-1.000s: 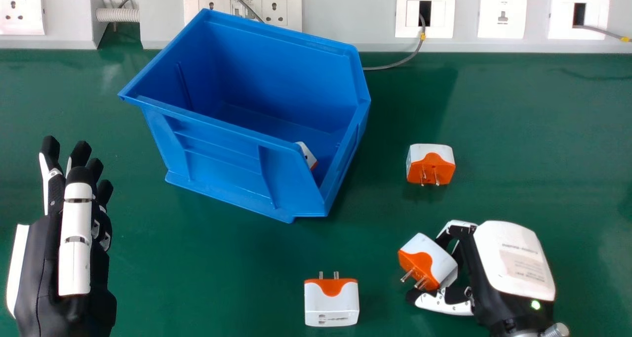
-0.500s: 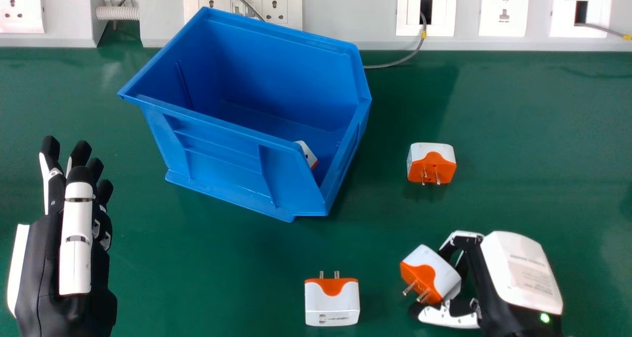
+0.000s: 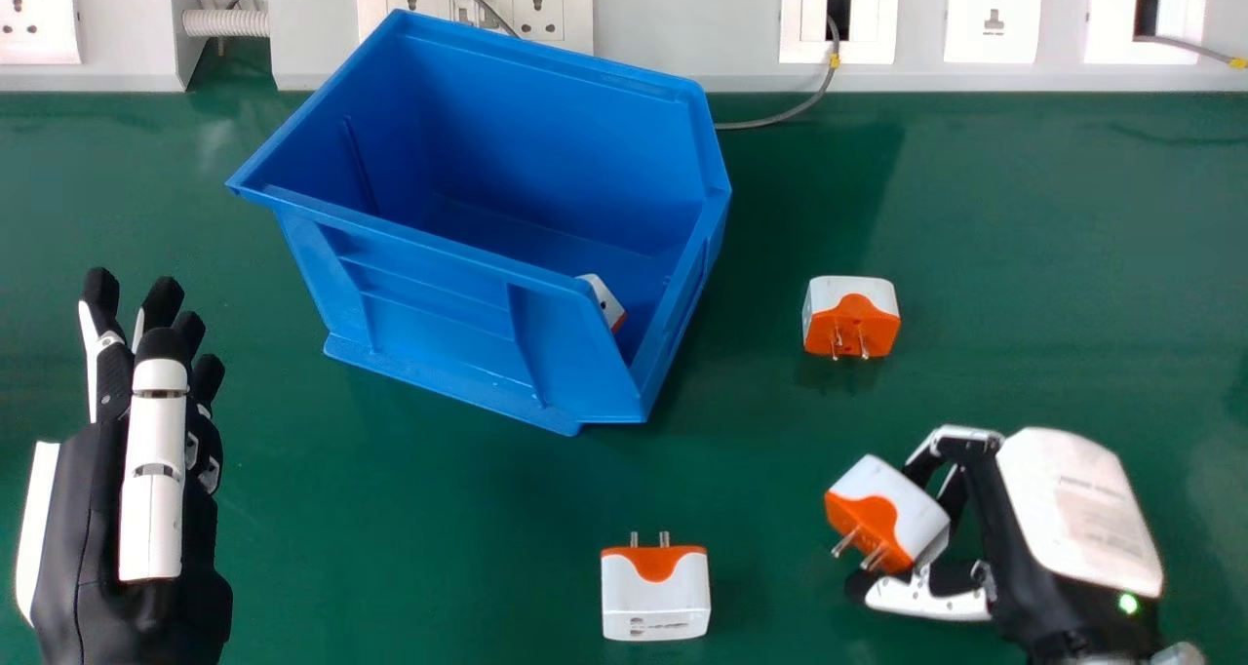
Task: Pick all objects and put in blue box
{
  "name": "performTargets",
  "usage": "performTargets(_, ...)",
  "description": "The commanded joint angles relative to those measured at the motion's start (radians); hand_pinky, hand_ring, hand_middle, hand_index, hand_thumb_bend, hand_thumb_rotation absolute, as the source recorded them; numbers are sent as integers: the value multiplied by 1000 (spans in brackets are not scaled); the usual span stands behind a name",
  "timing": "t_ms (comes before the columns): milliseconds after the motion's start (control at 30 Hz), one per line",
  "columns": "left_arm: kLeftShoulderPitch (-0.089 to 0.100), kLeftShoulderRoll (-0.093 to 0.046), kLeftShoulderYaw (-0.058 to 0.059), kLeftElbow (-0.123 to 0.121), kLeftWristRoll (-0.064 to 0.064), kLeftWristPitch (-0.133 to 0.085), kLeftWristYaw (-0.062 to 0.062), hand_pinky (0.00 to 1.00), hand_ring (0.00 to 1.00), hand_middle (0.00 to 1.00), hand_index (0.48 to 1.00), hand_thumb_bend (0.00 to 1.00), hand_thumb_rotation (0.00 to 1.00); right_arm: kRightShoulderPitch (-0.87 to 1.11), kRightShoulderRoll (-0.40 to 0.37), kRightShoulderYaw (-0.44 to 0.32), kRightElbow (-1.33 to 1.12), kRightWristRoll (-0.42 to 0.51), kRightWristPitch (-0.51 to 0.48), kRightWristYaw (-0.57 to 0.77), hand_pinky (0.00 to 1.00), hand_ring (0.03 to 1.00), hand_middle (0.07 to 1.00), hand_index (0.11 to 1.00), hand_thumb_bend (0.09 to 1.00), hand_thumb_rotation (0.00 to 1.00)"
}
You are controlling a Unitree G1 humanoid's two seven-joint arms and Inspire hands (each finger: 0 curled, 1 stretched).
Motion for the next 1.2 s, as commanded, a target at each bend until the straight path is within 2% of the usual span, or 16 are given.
performTargets(0, 2, 6, -2, -19, 13, -16, -1, 1000, 1000, 997, 962, 207, 851, -70, -28, -32, -25, -8, -7, 10, 56, 92, 140, 469, 486, 143)
performTargets(167, 3, 1, -4, -19, 9, -15, -3, 1000, 1000, 998, 965, 211, 852, -178, -43, -50, 3, 8, -5, 63, 57, 94, 144, 469, 487, 144)
performTargets(233, 5, 0, -4, -21, 12, -15, -2, 1000, 1000, 999, 967, 209, 852, -223, -52, -52, 22, 11, -17, 82, 61, 98, 149, 469, 487, 144)
performTargets(467, 13, 5, 0, -21, 9, -21, -8, 1000, 1000, 1000, 968, 205, 851, -429, -28, -18, 168, 9, -62, 86, 65, 102, 152, 469, 489, 142)
performTargets(533, 16, 7, 1, -27, 11, -17, -6, 1000, 1000, 1000, 968, 207, 851, -493, -19, 0, 222, 2, -76, 86, 66, 102, 151, 469, 489, 142)
performTargets(767, 19, 13, 4, -34, 13, -12, -8, 1000, 1000, 1000, 968, 205, 860, -720, 74, 83, 432, -39, -43, 53, 88, 128, 183, 469, 488, 145)
performTargets(900, 22, 10, 3, -45, 10, -1, -3, 1000, 1000, 1000, 968, 208, 863, -839, 140, 115, 562, -34, -35, 42, 101, 145, 203, 469, 488, 146)
performTargets(1100, 29, 9, 4, -45, 3, -10, -10, 1000, 1000, 1000, 968, 212, 850, -977, 224, 148, 739, -10, -52, 41, 137, 189, 250, 471, 487, 145)
performTargets(1167, 32, 6, 4, -48, 8, -12, -7, 1000, 1000, 1000, 968, 211, 854, -1014, 245, 163, 789, -16, -45, 36, 158, 218, 279, 473, 487, 145)
